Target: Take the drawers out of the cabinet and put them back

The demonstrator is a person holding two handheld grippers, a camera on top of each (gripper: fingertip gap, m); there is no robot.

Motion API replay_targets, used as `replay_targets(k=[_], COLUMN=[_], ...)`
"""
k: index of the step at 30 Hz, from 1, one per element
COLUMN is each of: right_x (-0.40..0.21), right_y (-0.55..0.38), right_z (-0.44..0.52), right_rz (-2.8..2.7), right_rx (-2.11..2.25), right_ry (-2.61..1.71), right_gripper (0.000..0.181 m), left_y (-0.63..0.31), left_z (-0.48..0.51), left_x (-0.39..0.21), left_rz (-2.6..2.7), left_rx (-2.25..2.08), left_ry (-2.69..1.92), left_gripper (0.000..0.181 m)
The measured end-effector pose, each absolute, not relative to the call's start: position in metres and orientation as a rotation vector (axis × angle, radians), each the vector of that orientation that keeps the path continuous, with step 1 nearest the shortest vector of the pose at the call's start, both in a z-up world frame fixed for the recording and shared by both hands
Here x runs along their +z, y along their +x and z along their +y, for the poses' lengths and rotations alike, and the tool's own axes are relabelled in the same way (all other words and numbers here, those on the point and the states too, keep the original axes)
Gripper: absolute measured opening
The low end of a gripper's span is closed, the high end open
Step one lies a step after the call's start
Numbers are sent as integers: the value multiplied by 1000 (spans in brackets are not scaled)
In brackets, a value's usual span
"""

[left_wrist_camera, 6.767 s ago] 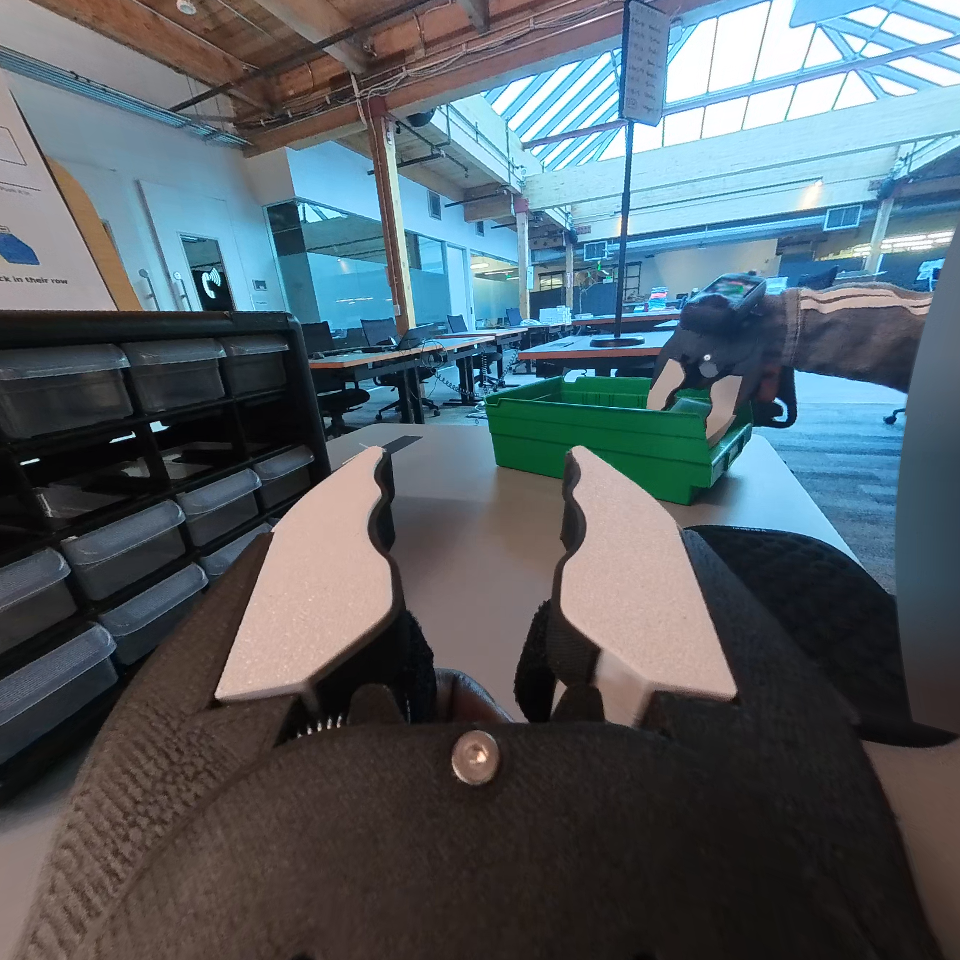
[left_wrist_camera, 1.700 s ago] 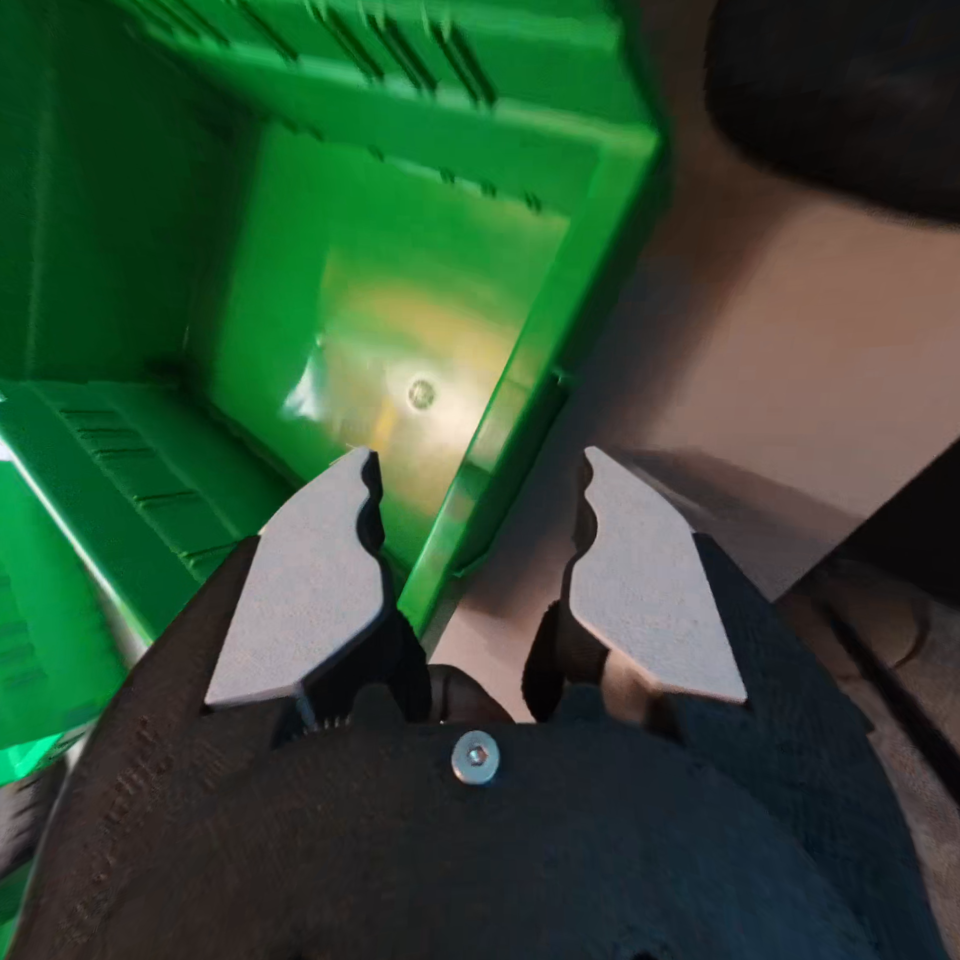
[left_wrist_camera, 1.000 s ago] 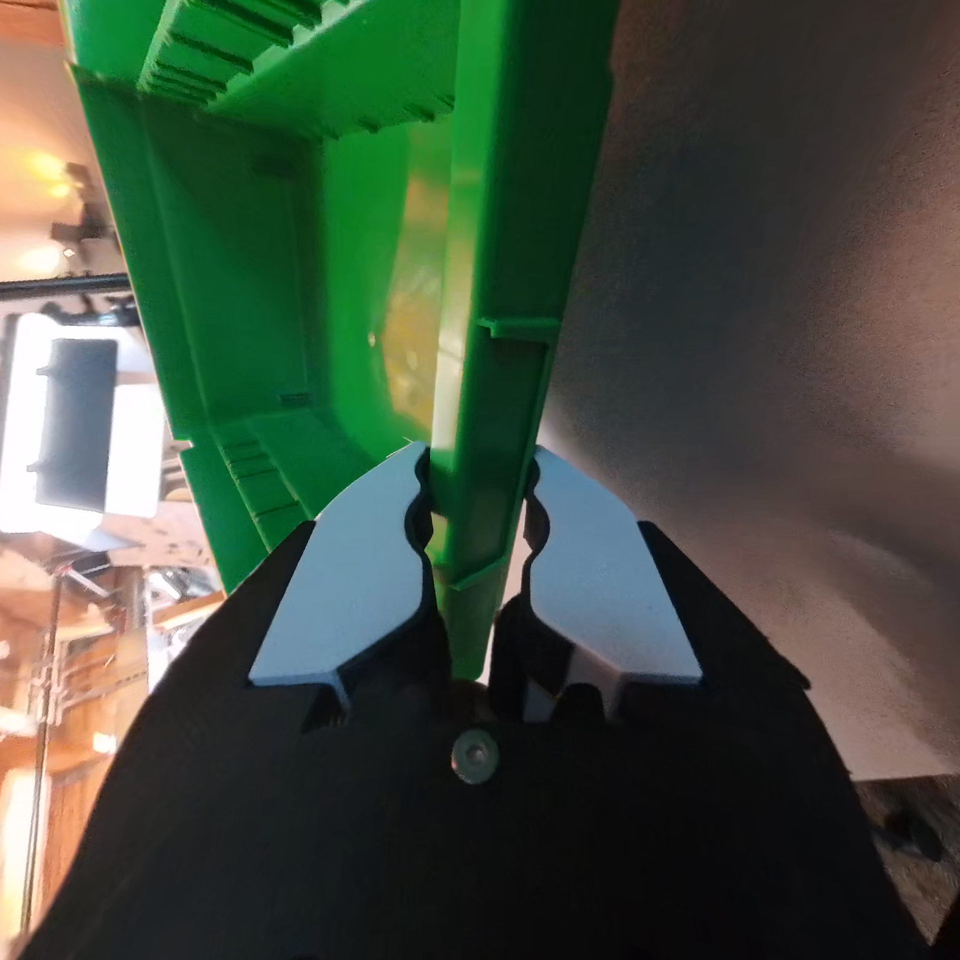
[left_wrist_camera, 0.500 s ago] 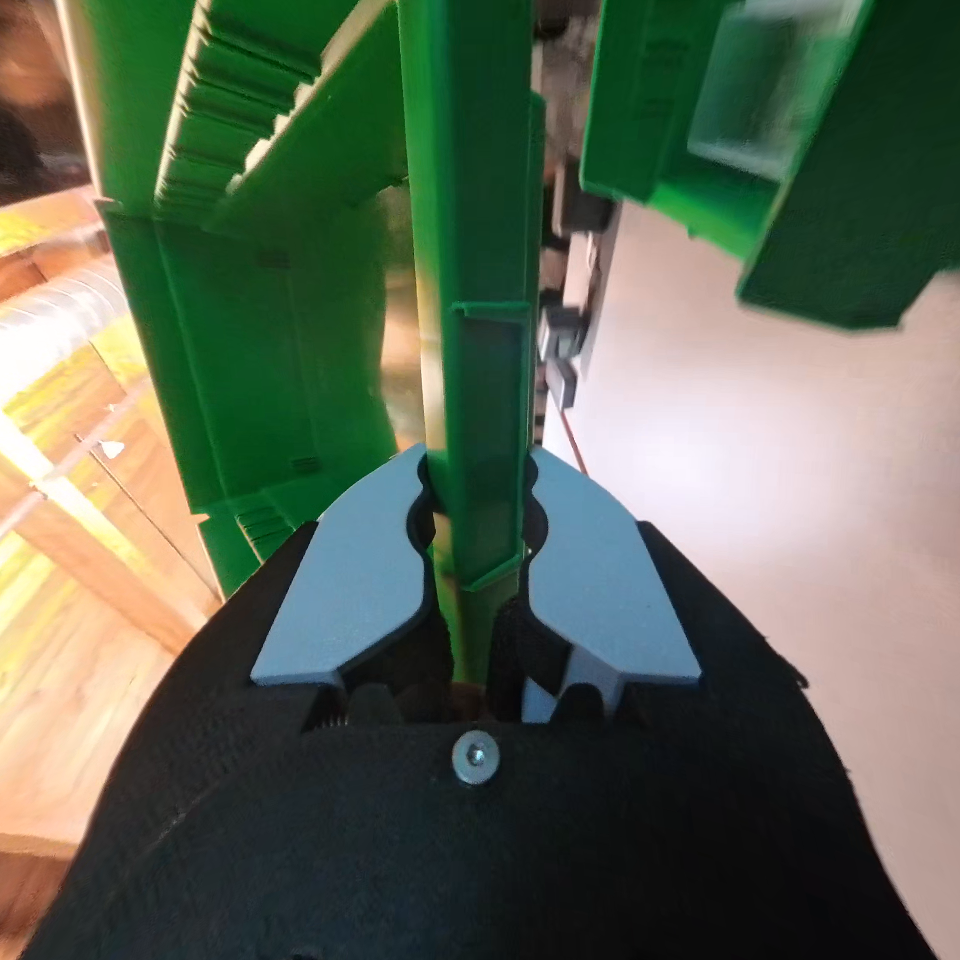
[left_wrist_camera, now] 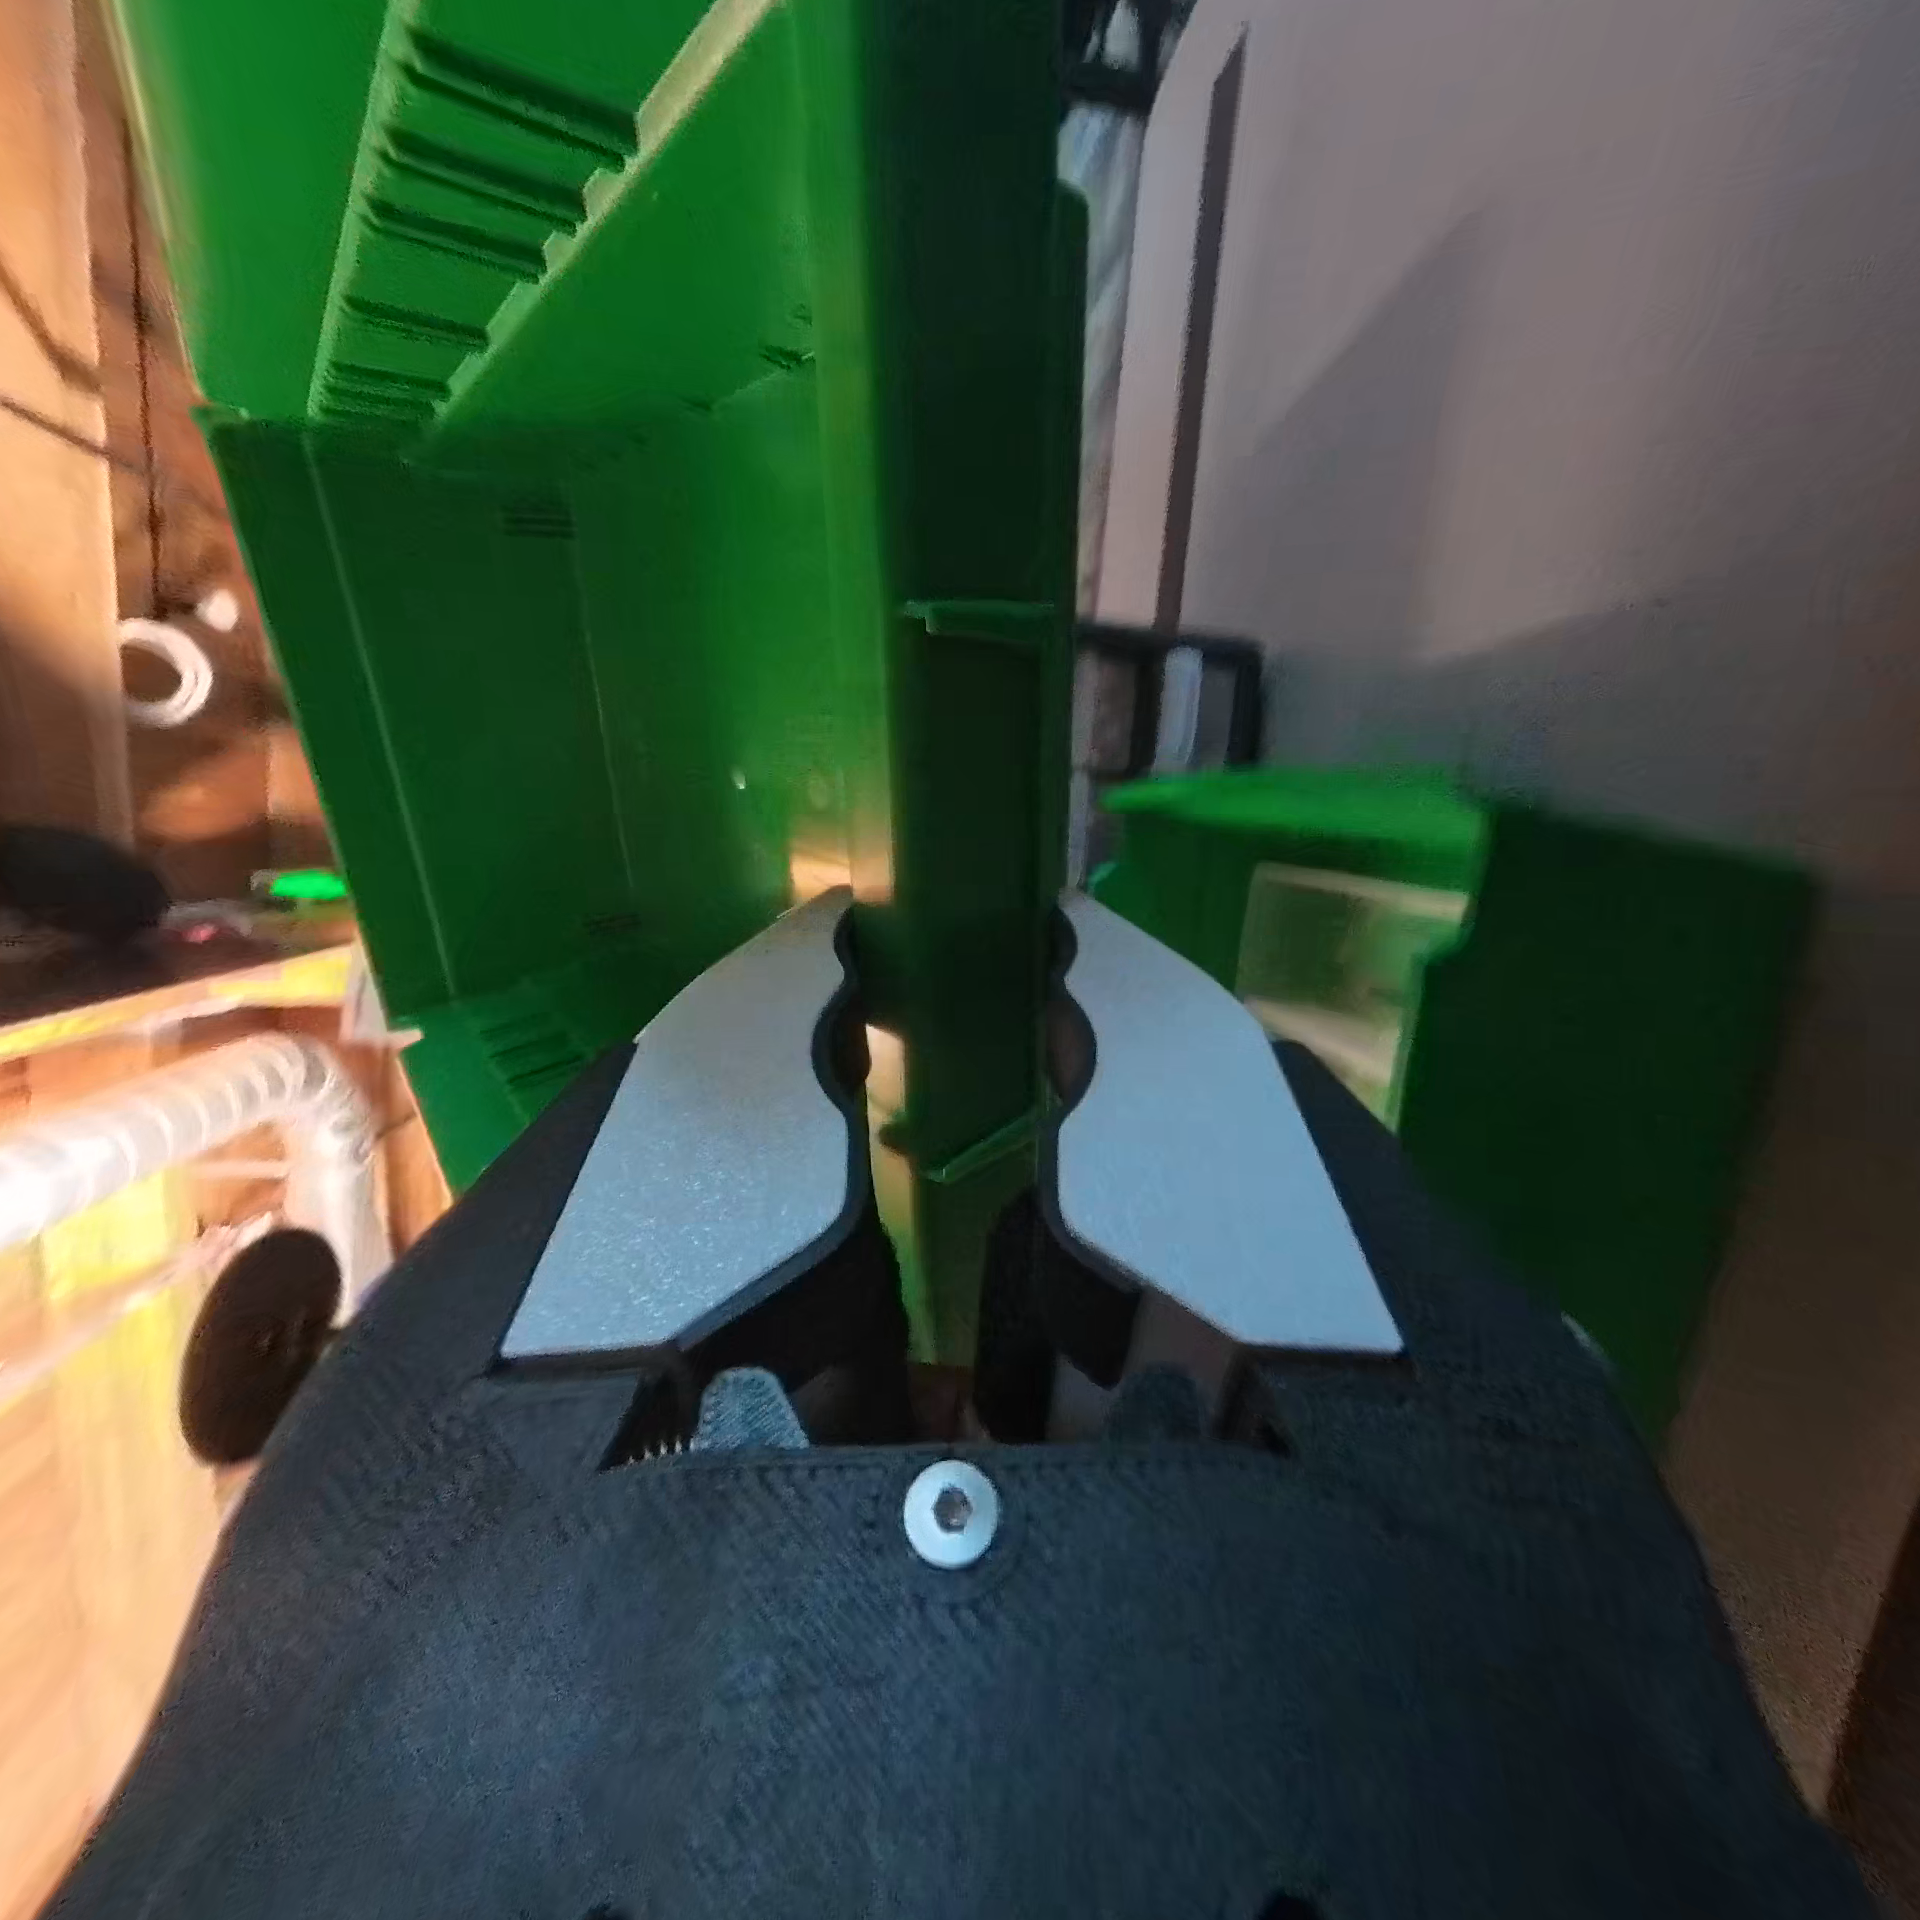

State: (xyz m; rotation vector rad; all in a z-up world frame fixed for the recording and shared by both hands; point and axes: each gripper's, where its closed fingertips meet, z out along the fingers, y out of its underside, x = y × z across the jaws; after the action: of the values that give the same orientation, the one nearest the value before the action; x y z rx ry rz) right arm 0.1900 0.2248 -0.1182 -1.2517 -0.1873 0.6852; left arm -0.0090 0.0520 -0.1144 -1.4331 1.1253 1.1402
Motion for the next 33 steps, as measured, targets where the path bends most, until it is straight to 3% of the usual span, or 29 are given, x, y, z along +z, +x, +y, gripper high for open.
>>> replay_targets(k=[1,10,19,28,30,33], right_x=[-113,-96,-92,-91,-91,-89], right_y=[212,332,324,313,305,290], right_z=[227,195,194,197,199,202], right_rz=[-97,449,386,336,301,223], right_rx=[619,550,519,546,560,612], right_ry=[-1220,-861,-872,-888,-908,-929], right_gripper=[78,78,69,66,66,70], left_y=[7,106,117,110,108,116], left_z=[60,123,155,166,167,151], left_x=[-117,-169,-258,-280,-271,-240], left_rz=[1154,1407,1535,1587,1551,1430], left_rx=[1100,810,677,852,944,861], left_ry=[-1424,-1486,-1786,-1771,-1709,-1650], left_gripper=[30,31,32,32,57,75])
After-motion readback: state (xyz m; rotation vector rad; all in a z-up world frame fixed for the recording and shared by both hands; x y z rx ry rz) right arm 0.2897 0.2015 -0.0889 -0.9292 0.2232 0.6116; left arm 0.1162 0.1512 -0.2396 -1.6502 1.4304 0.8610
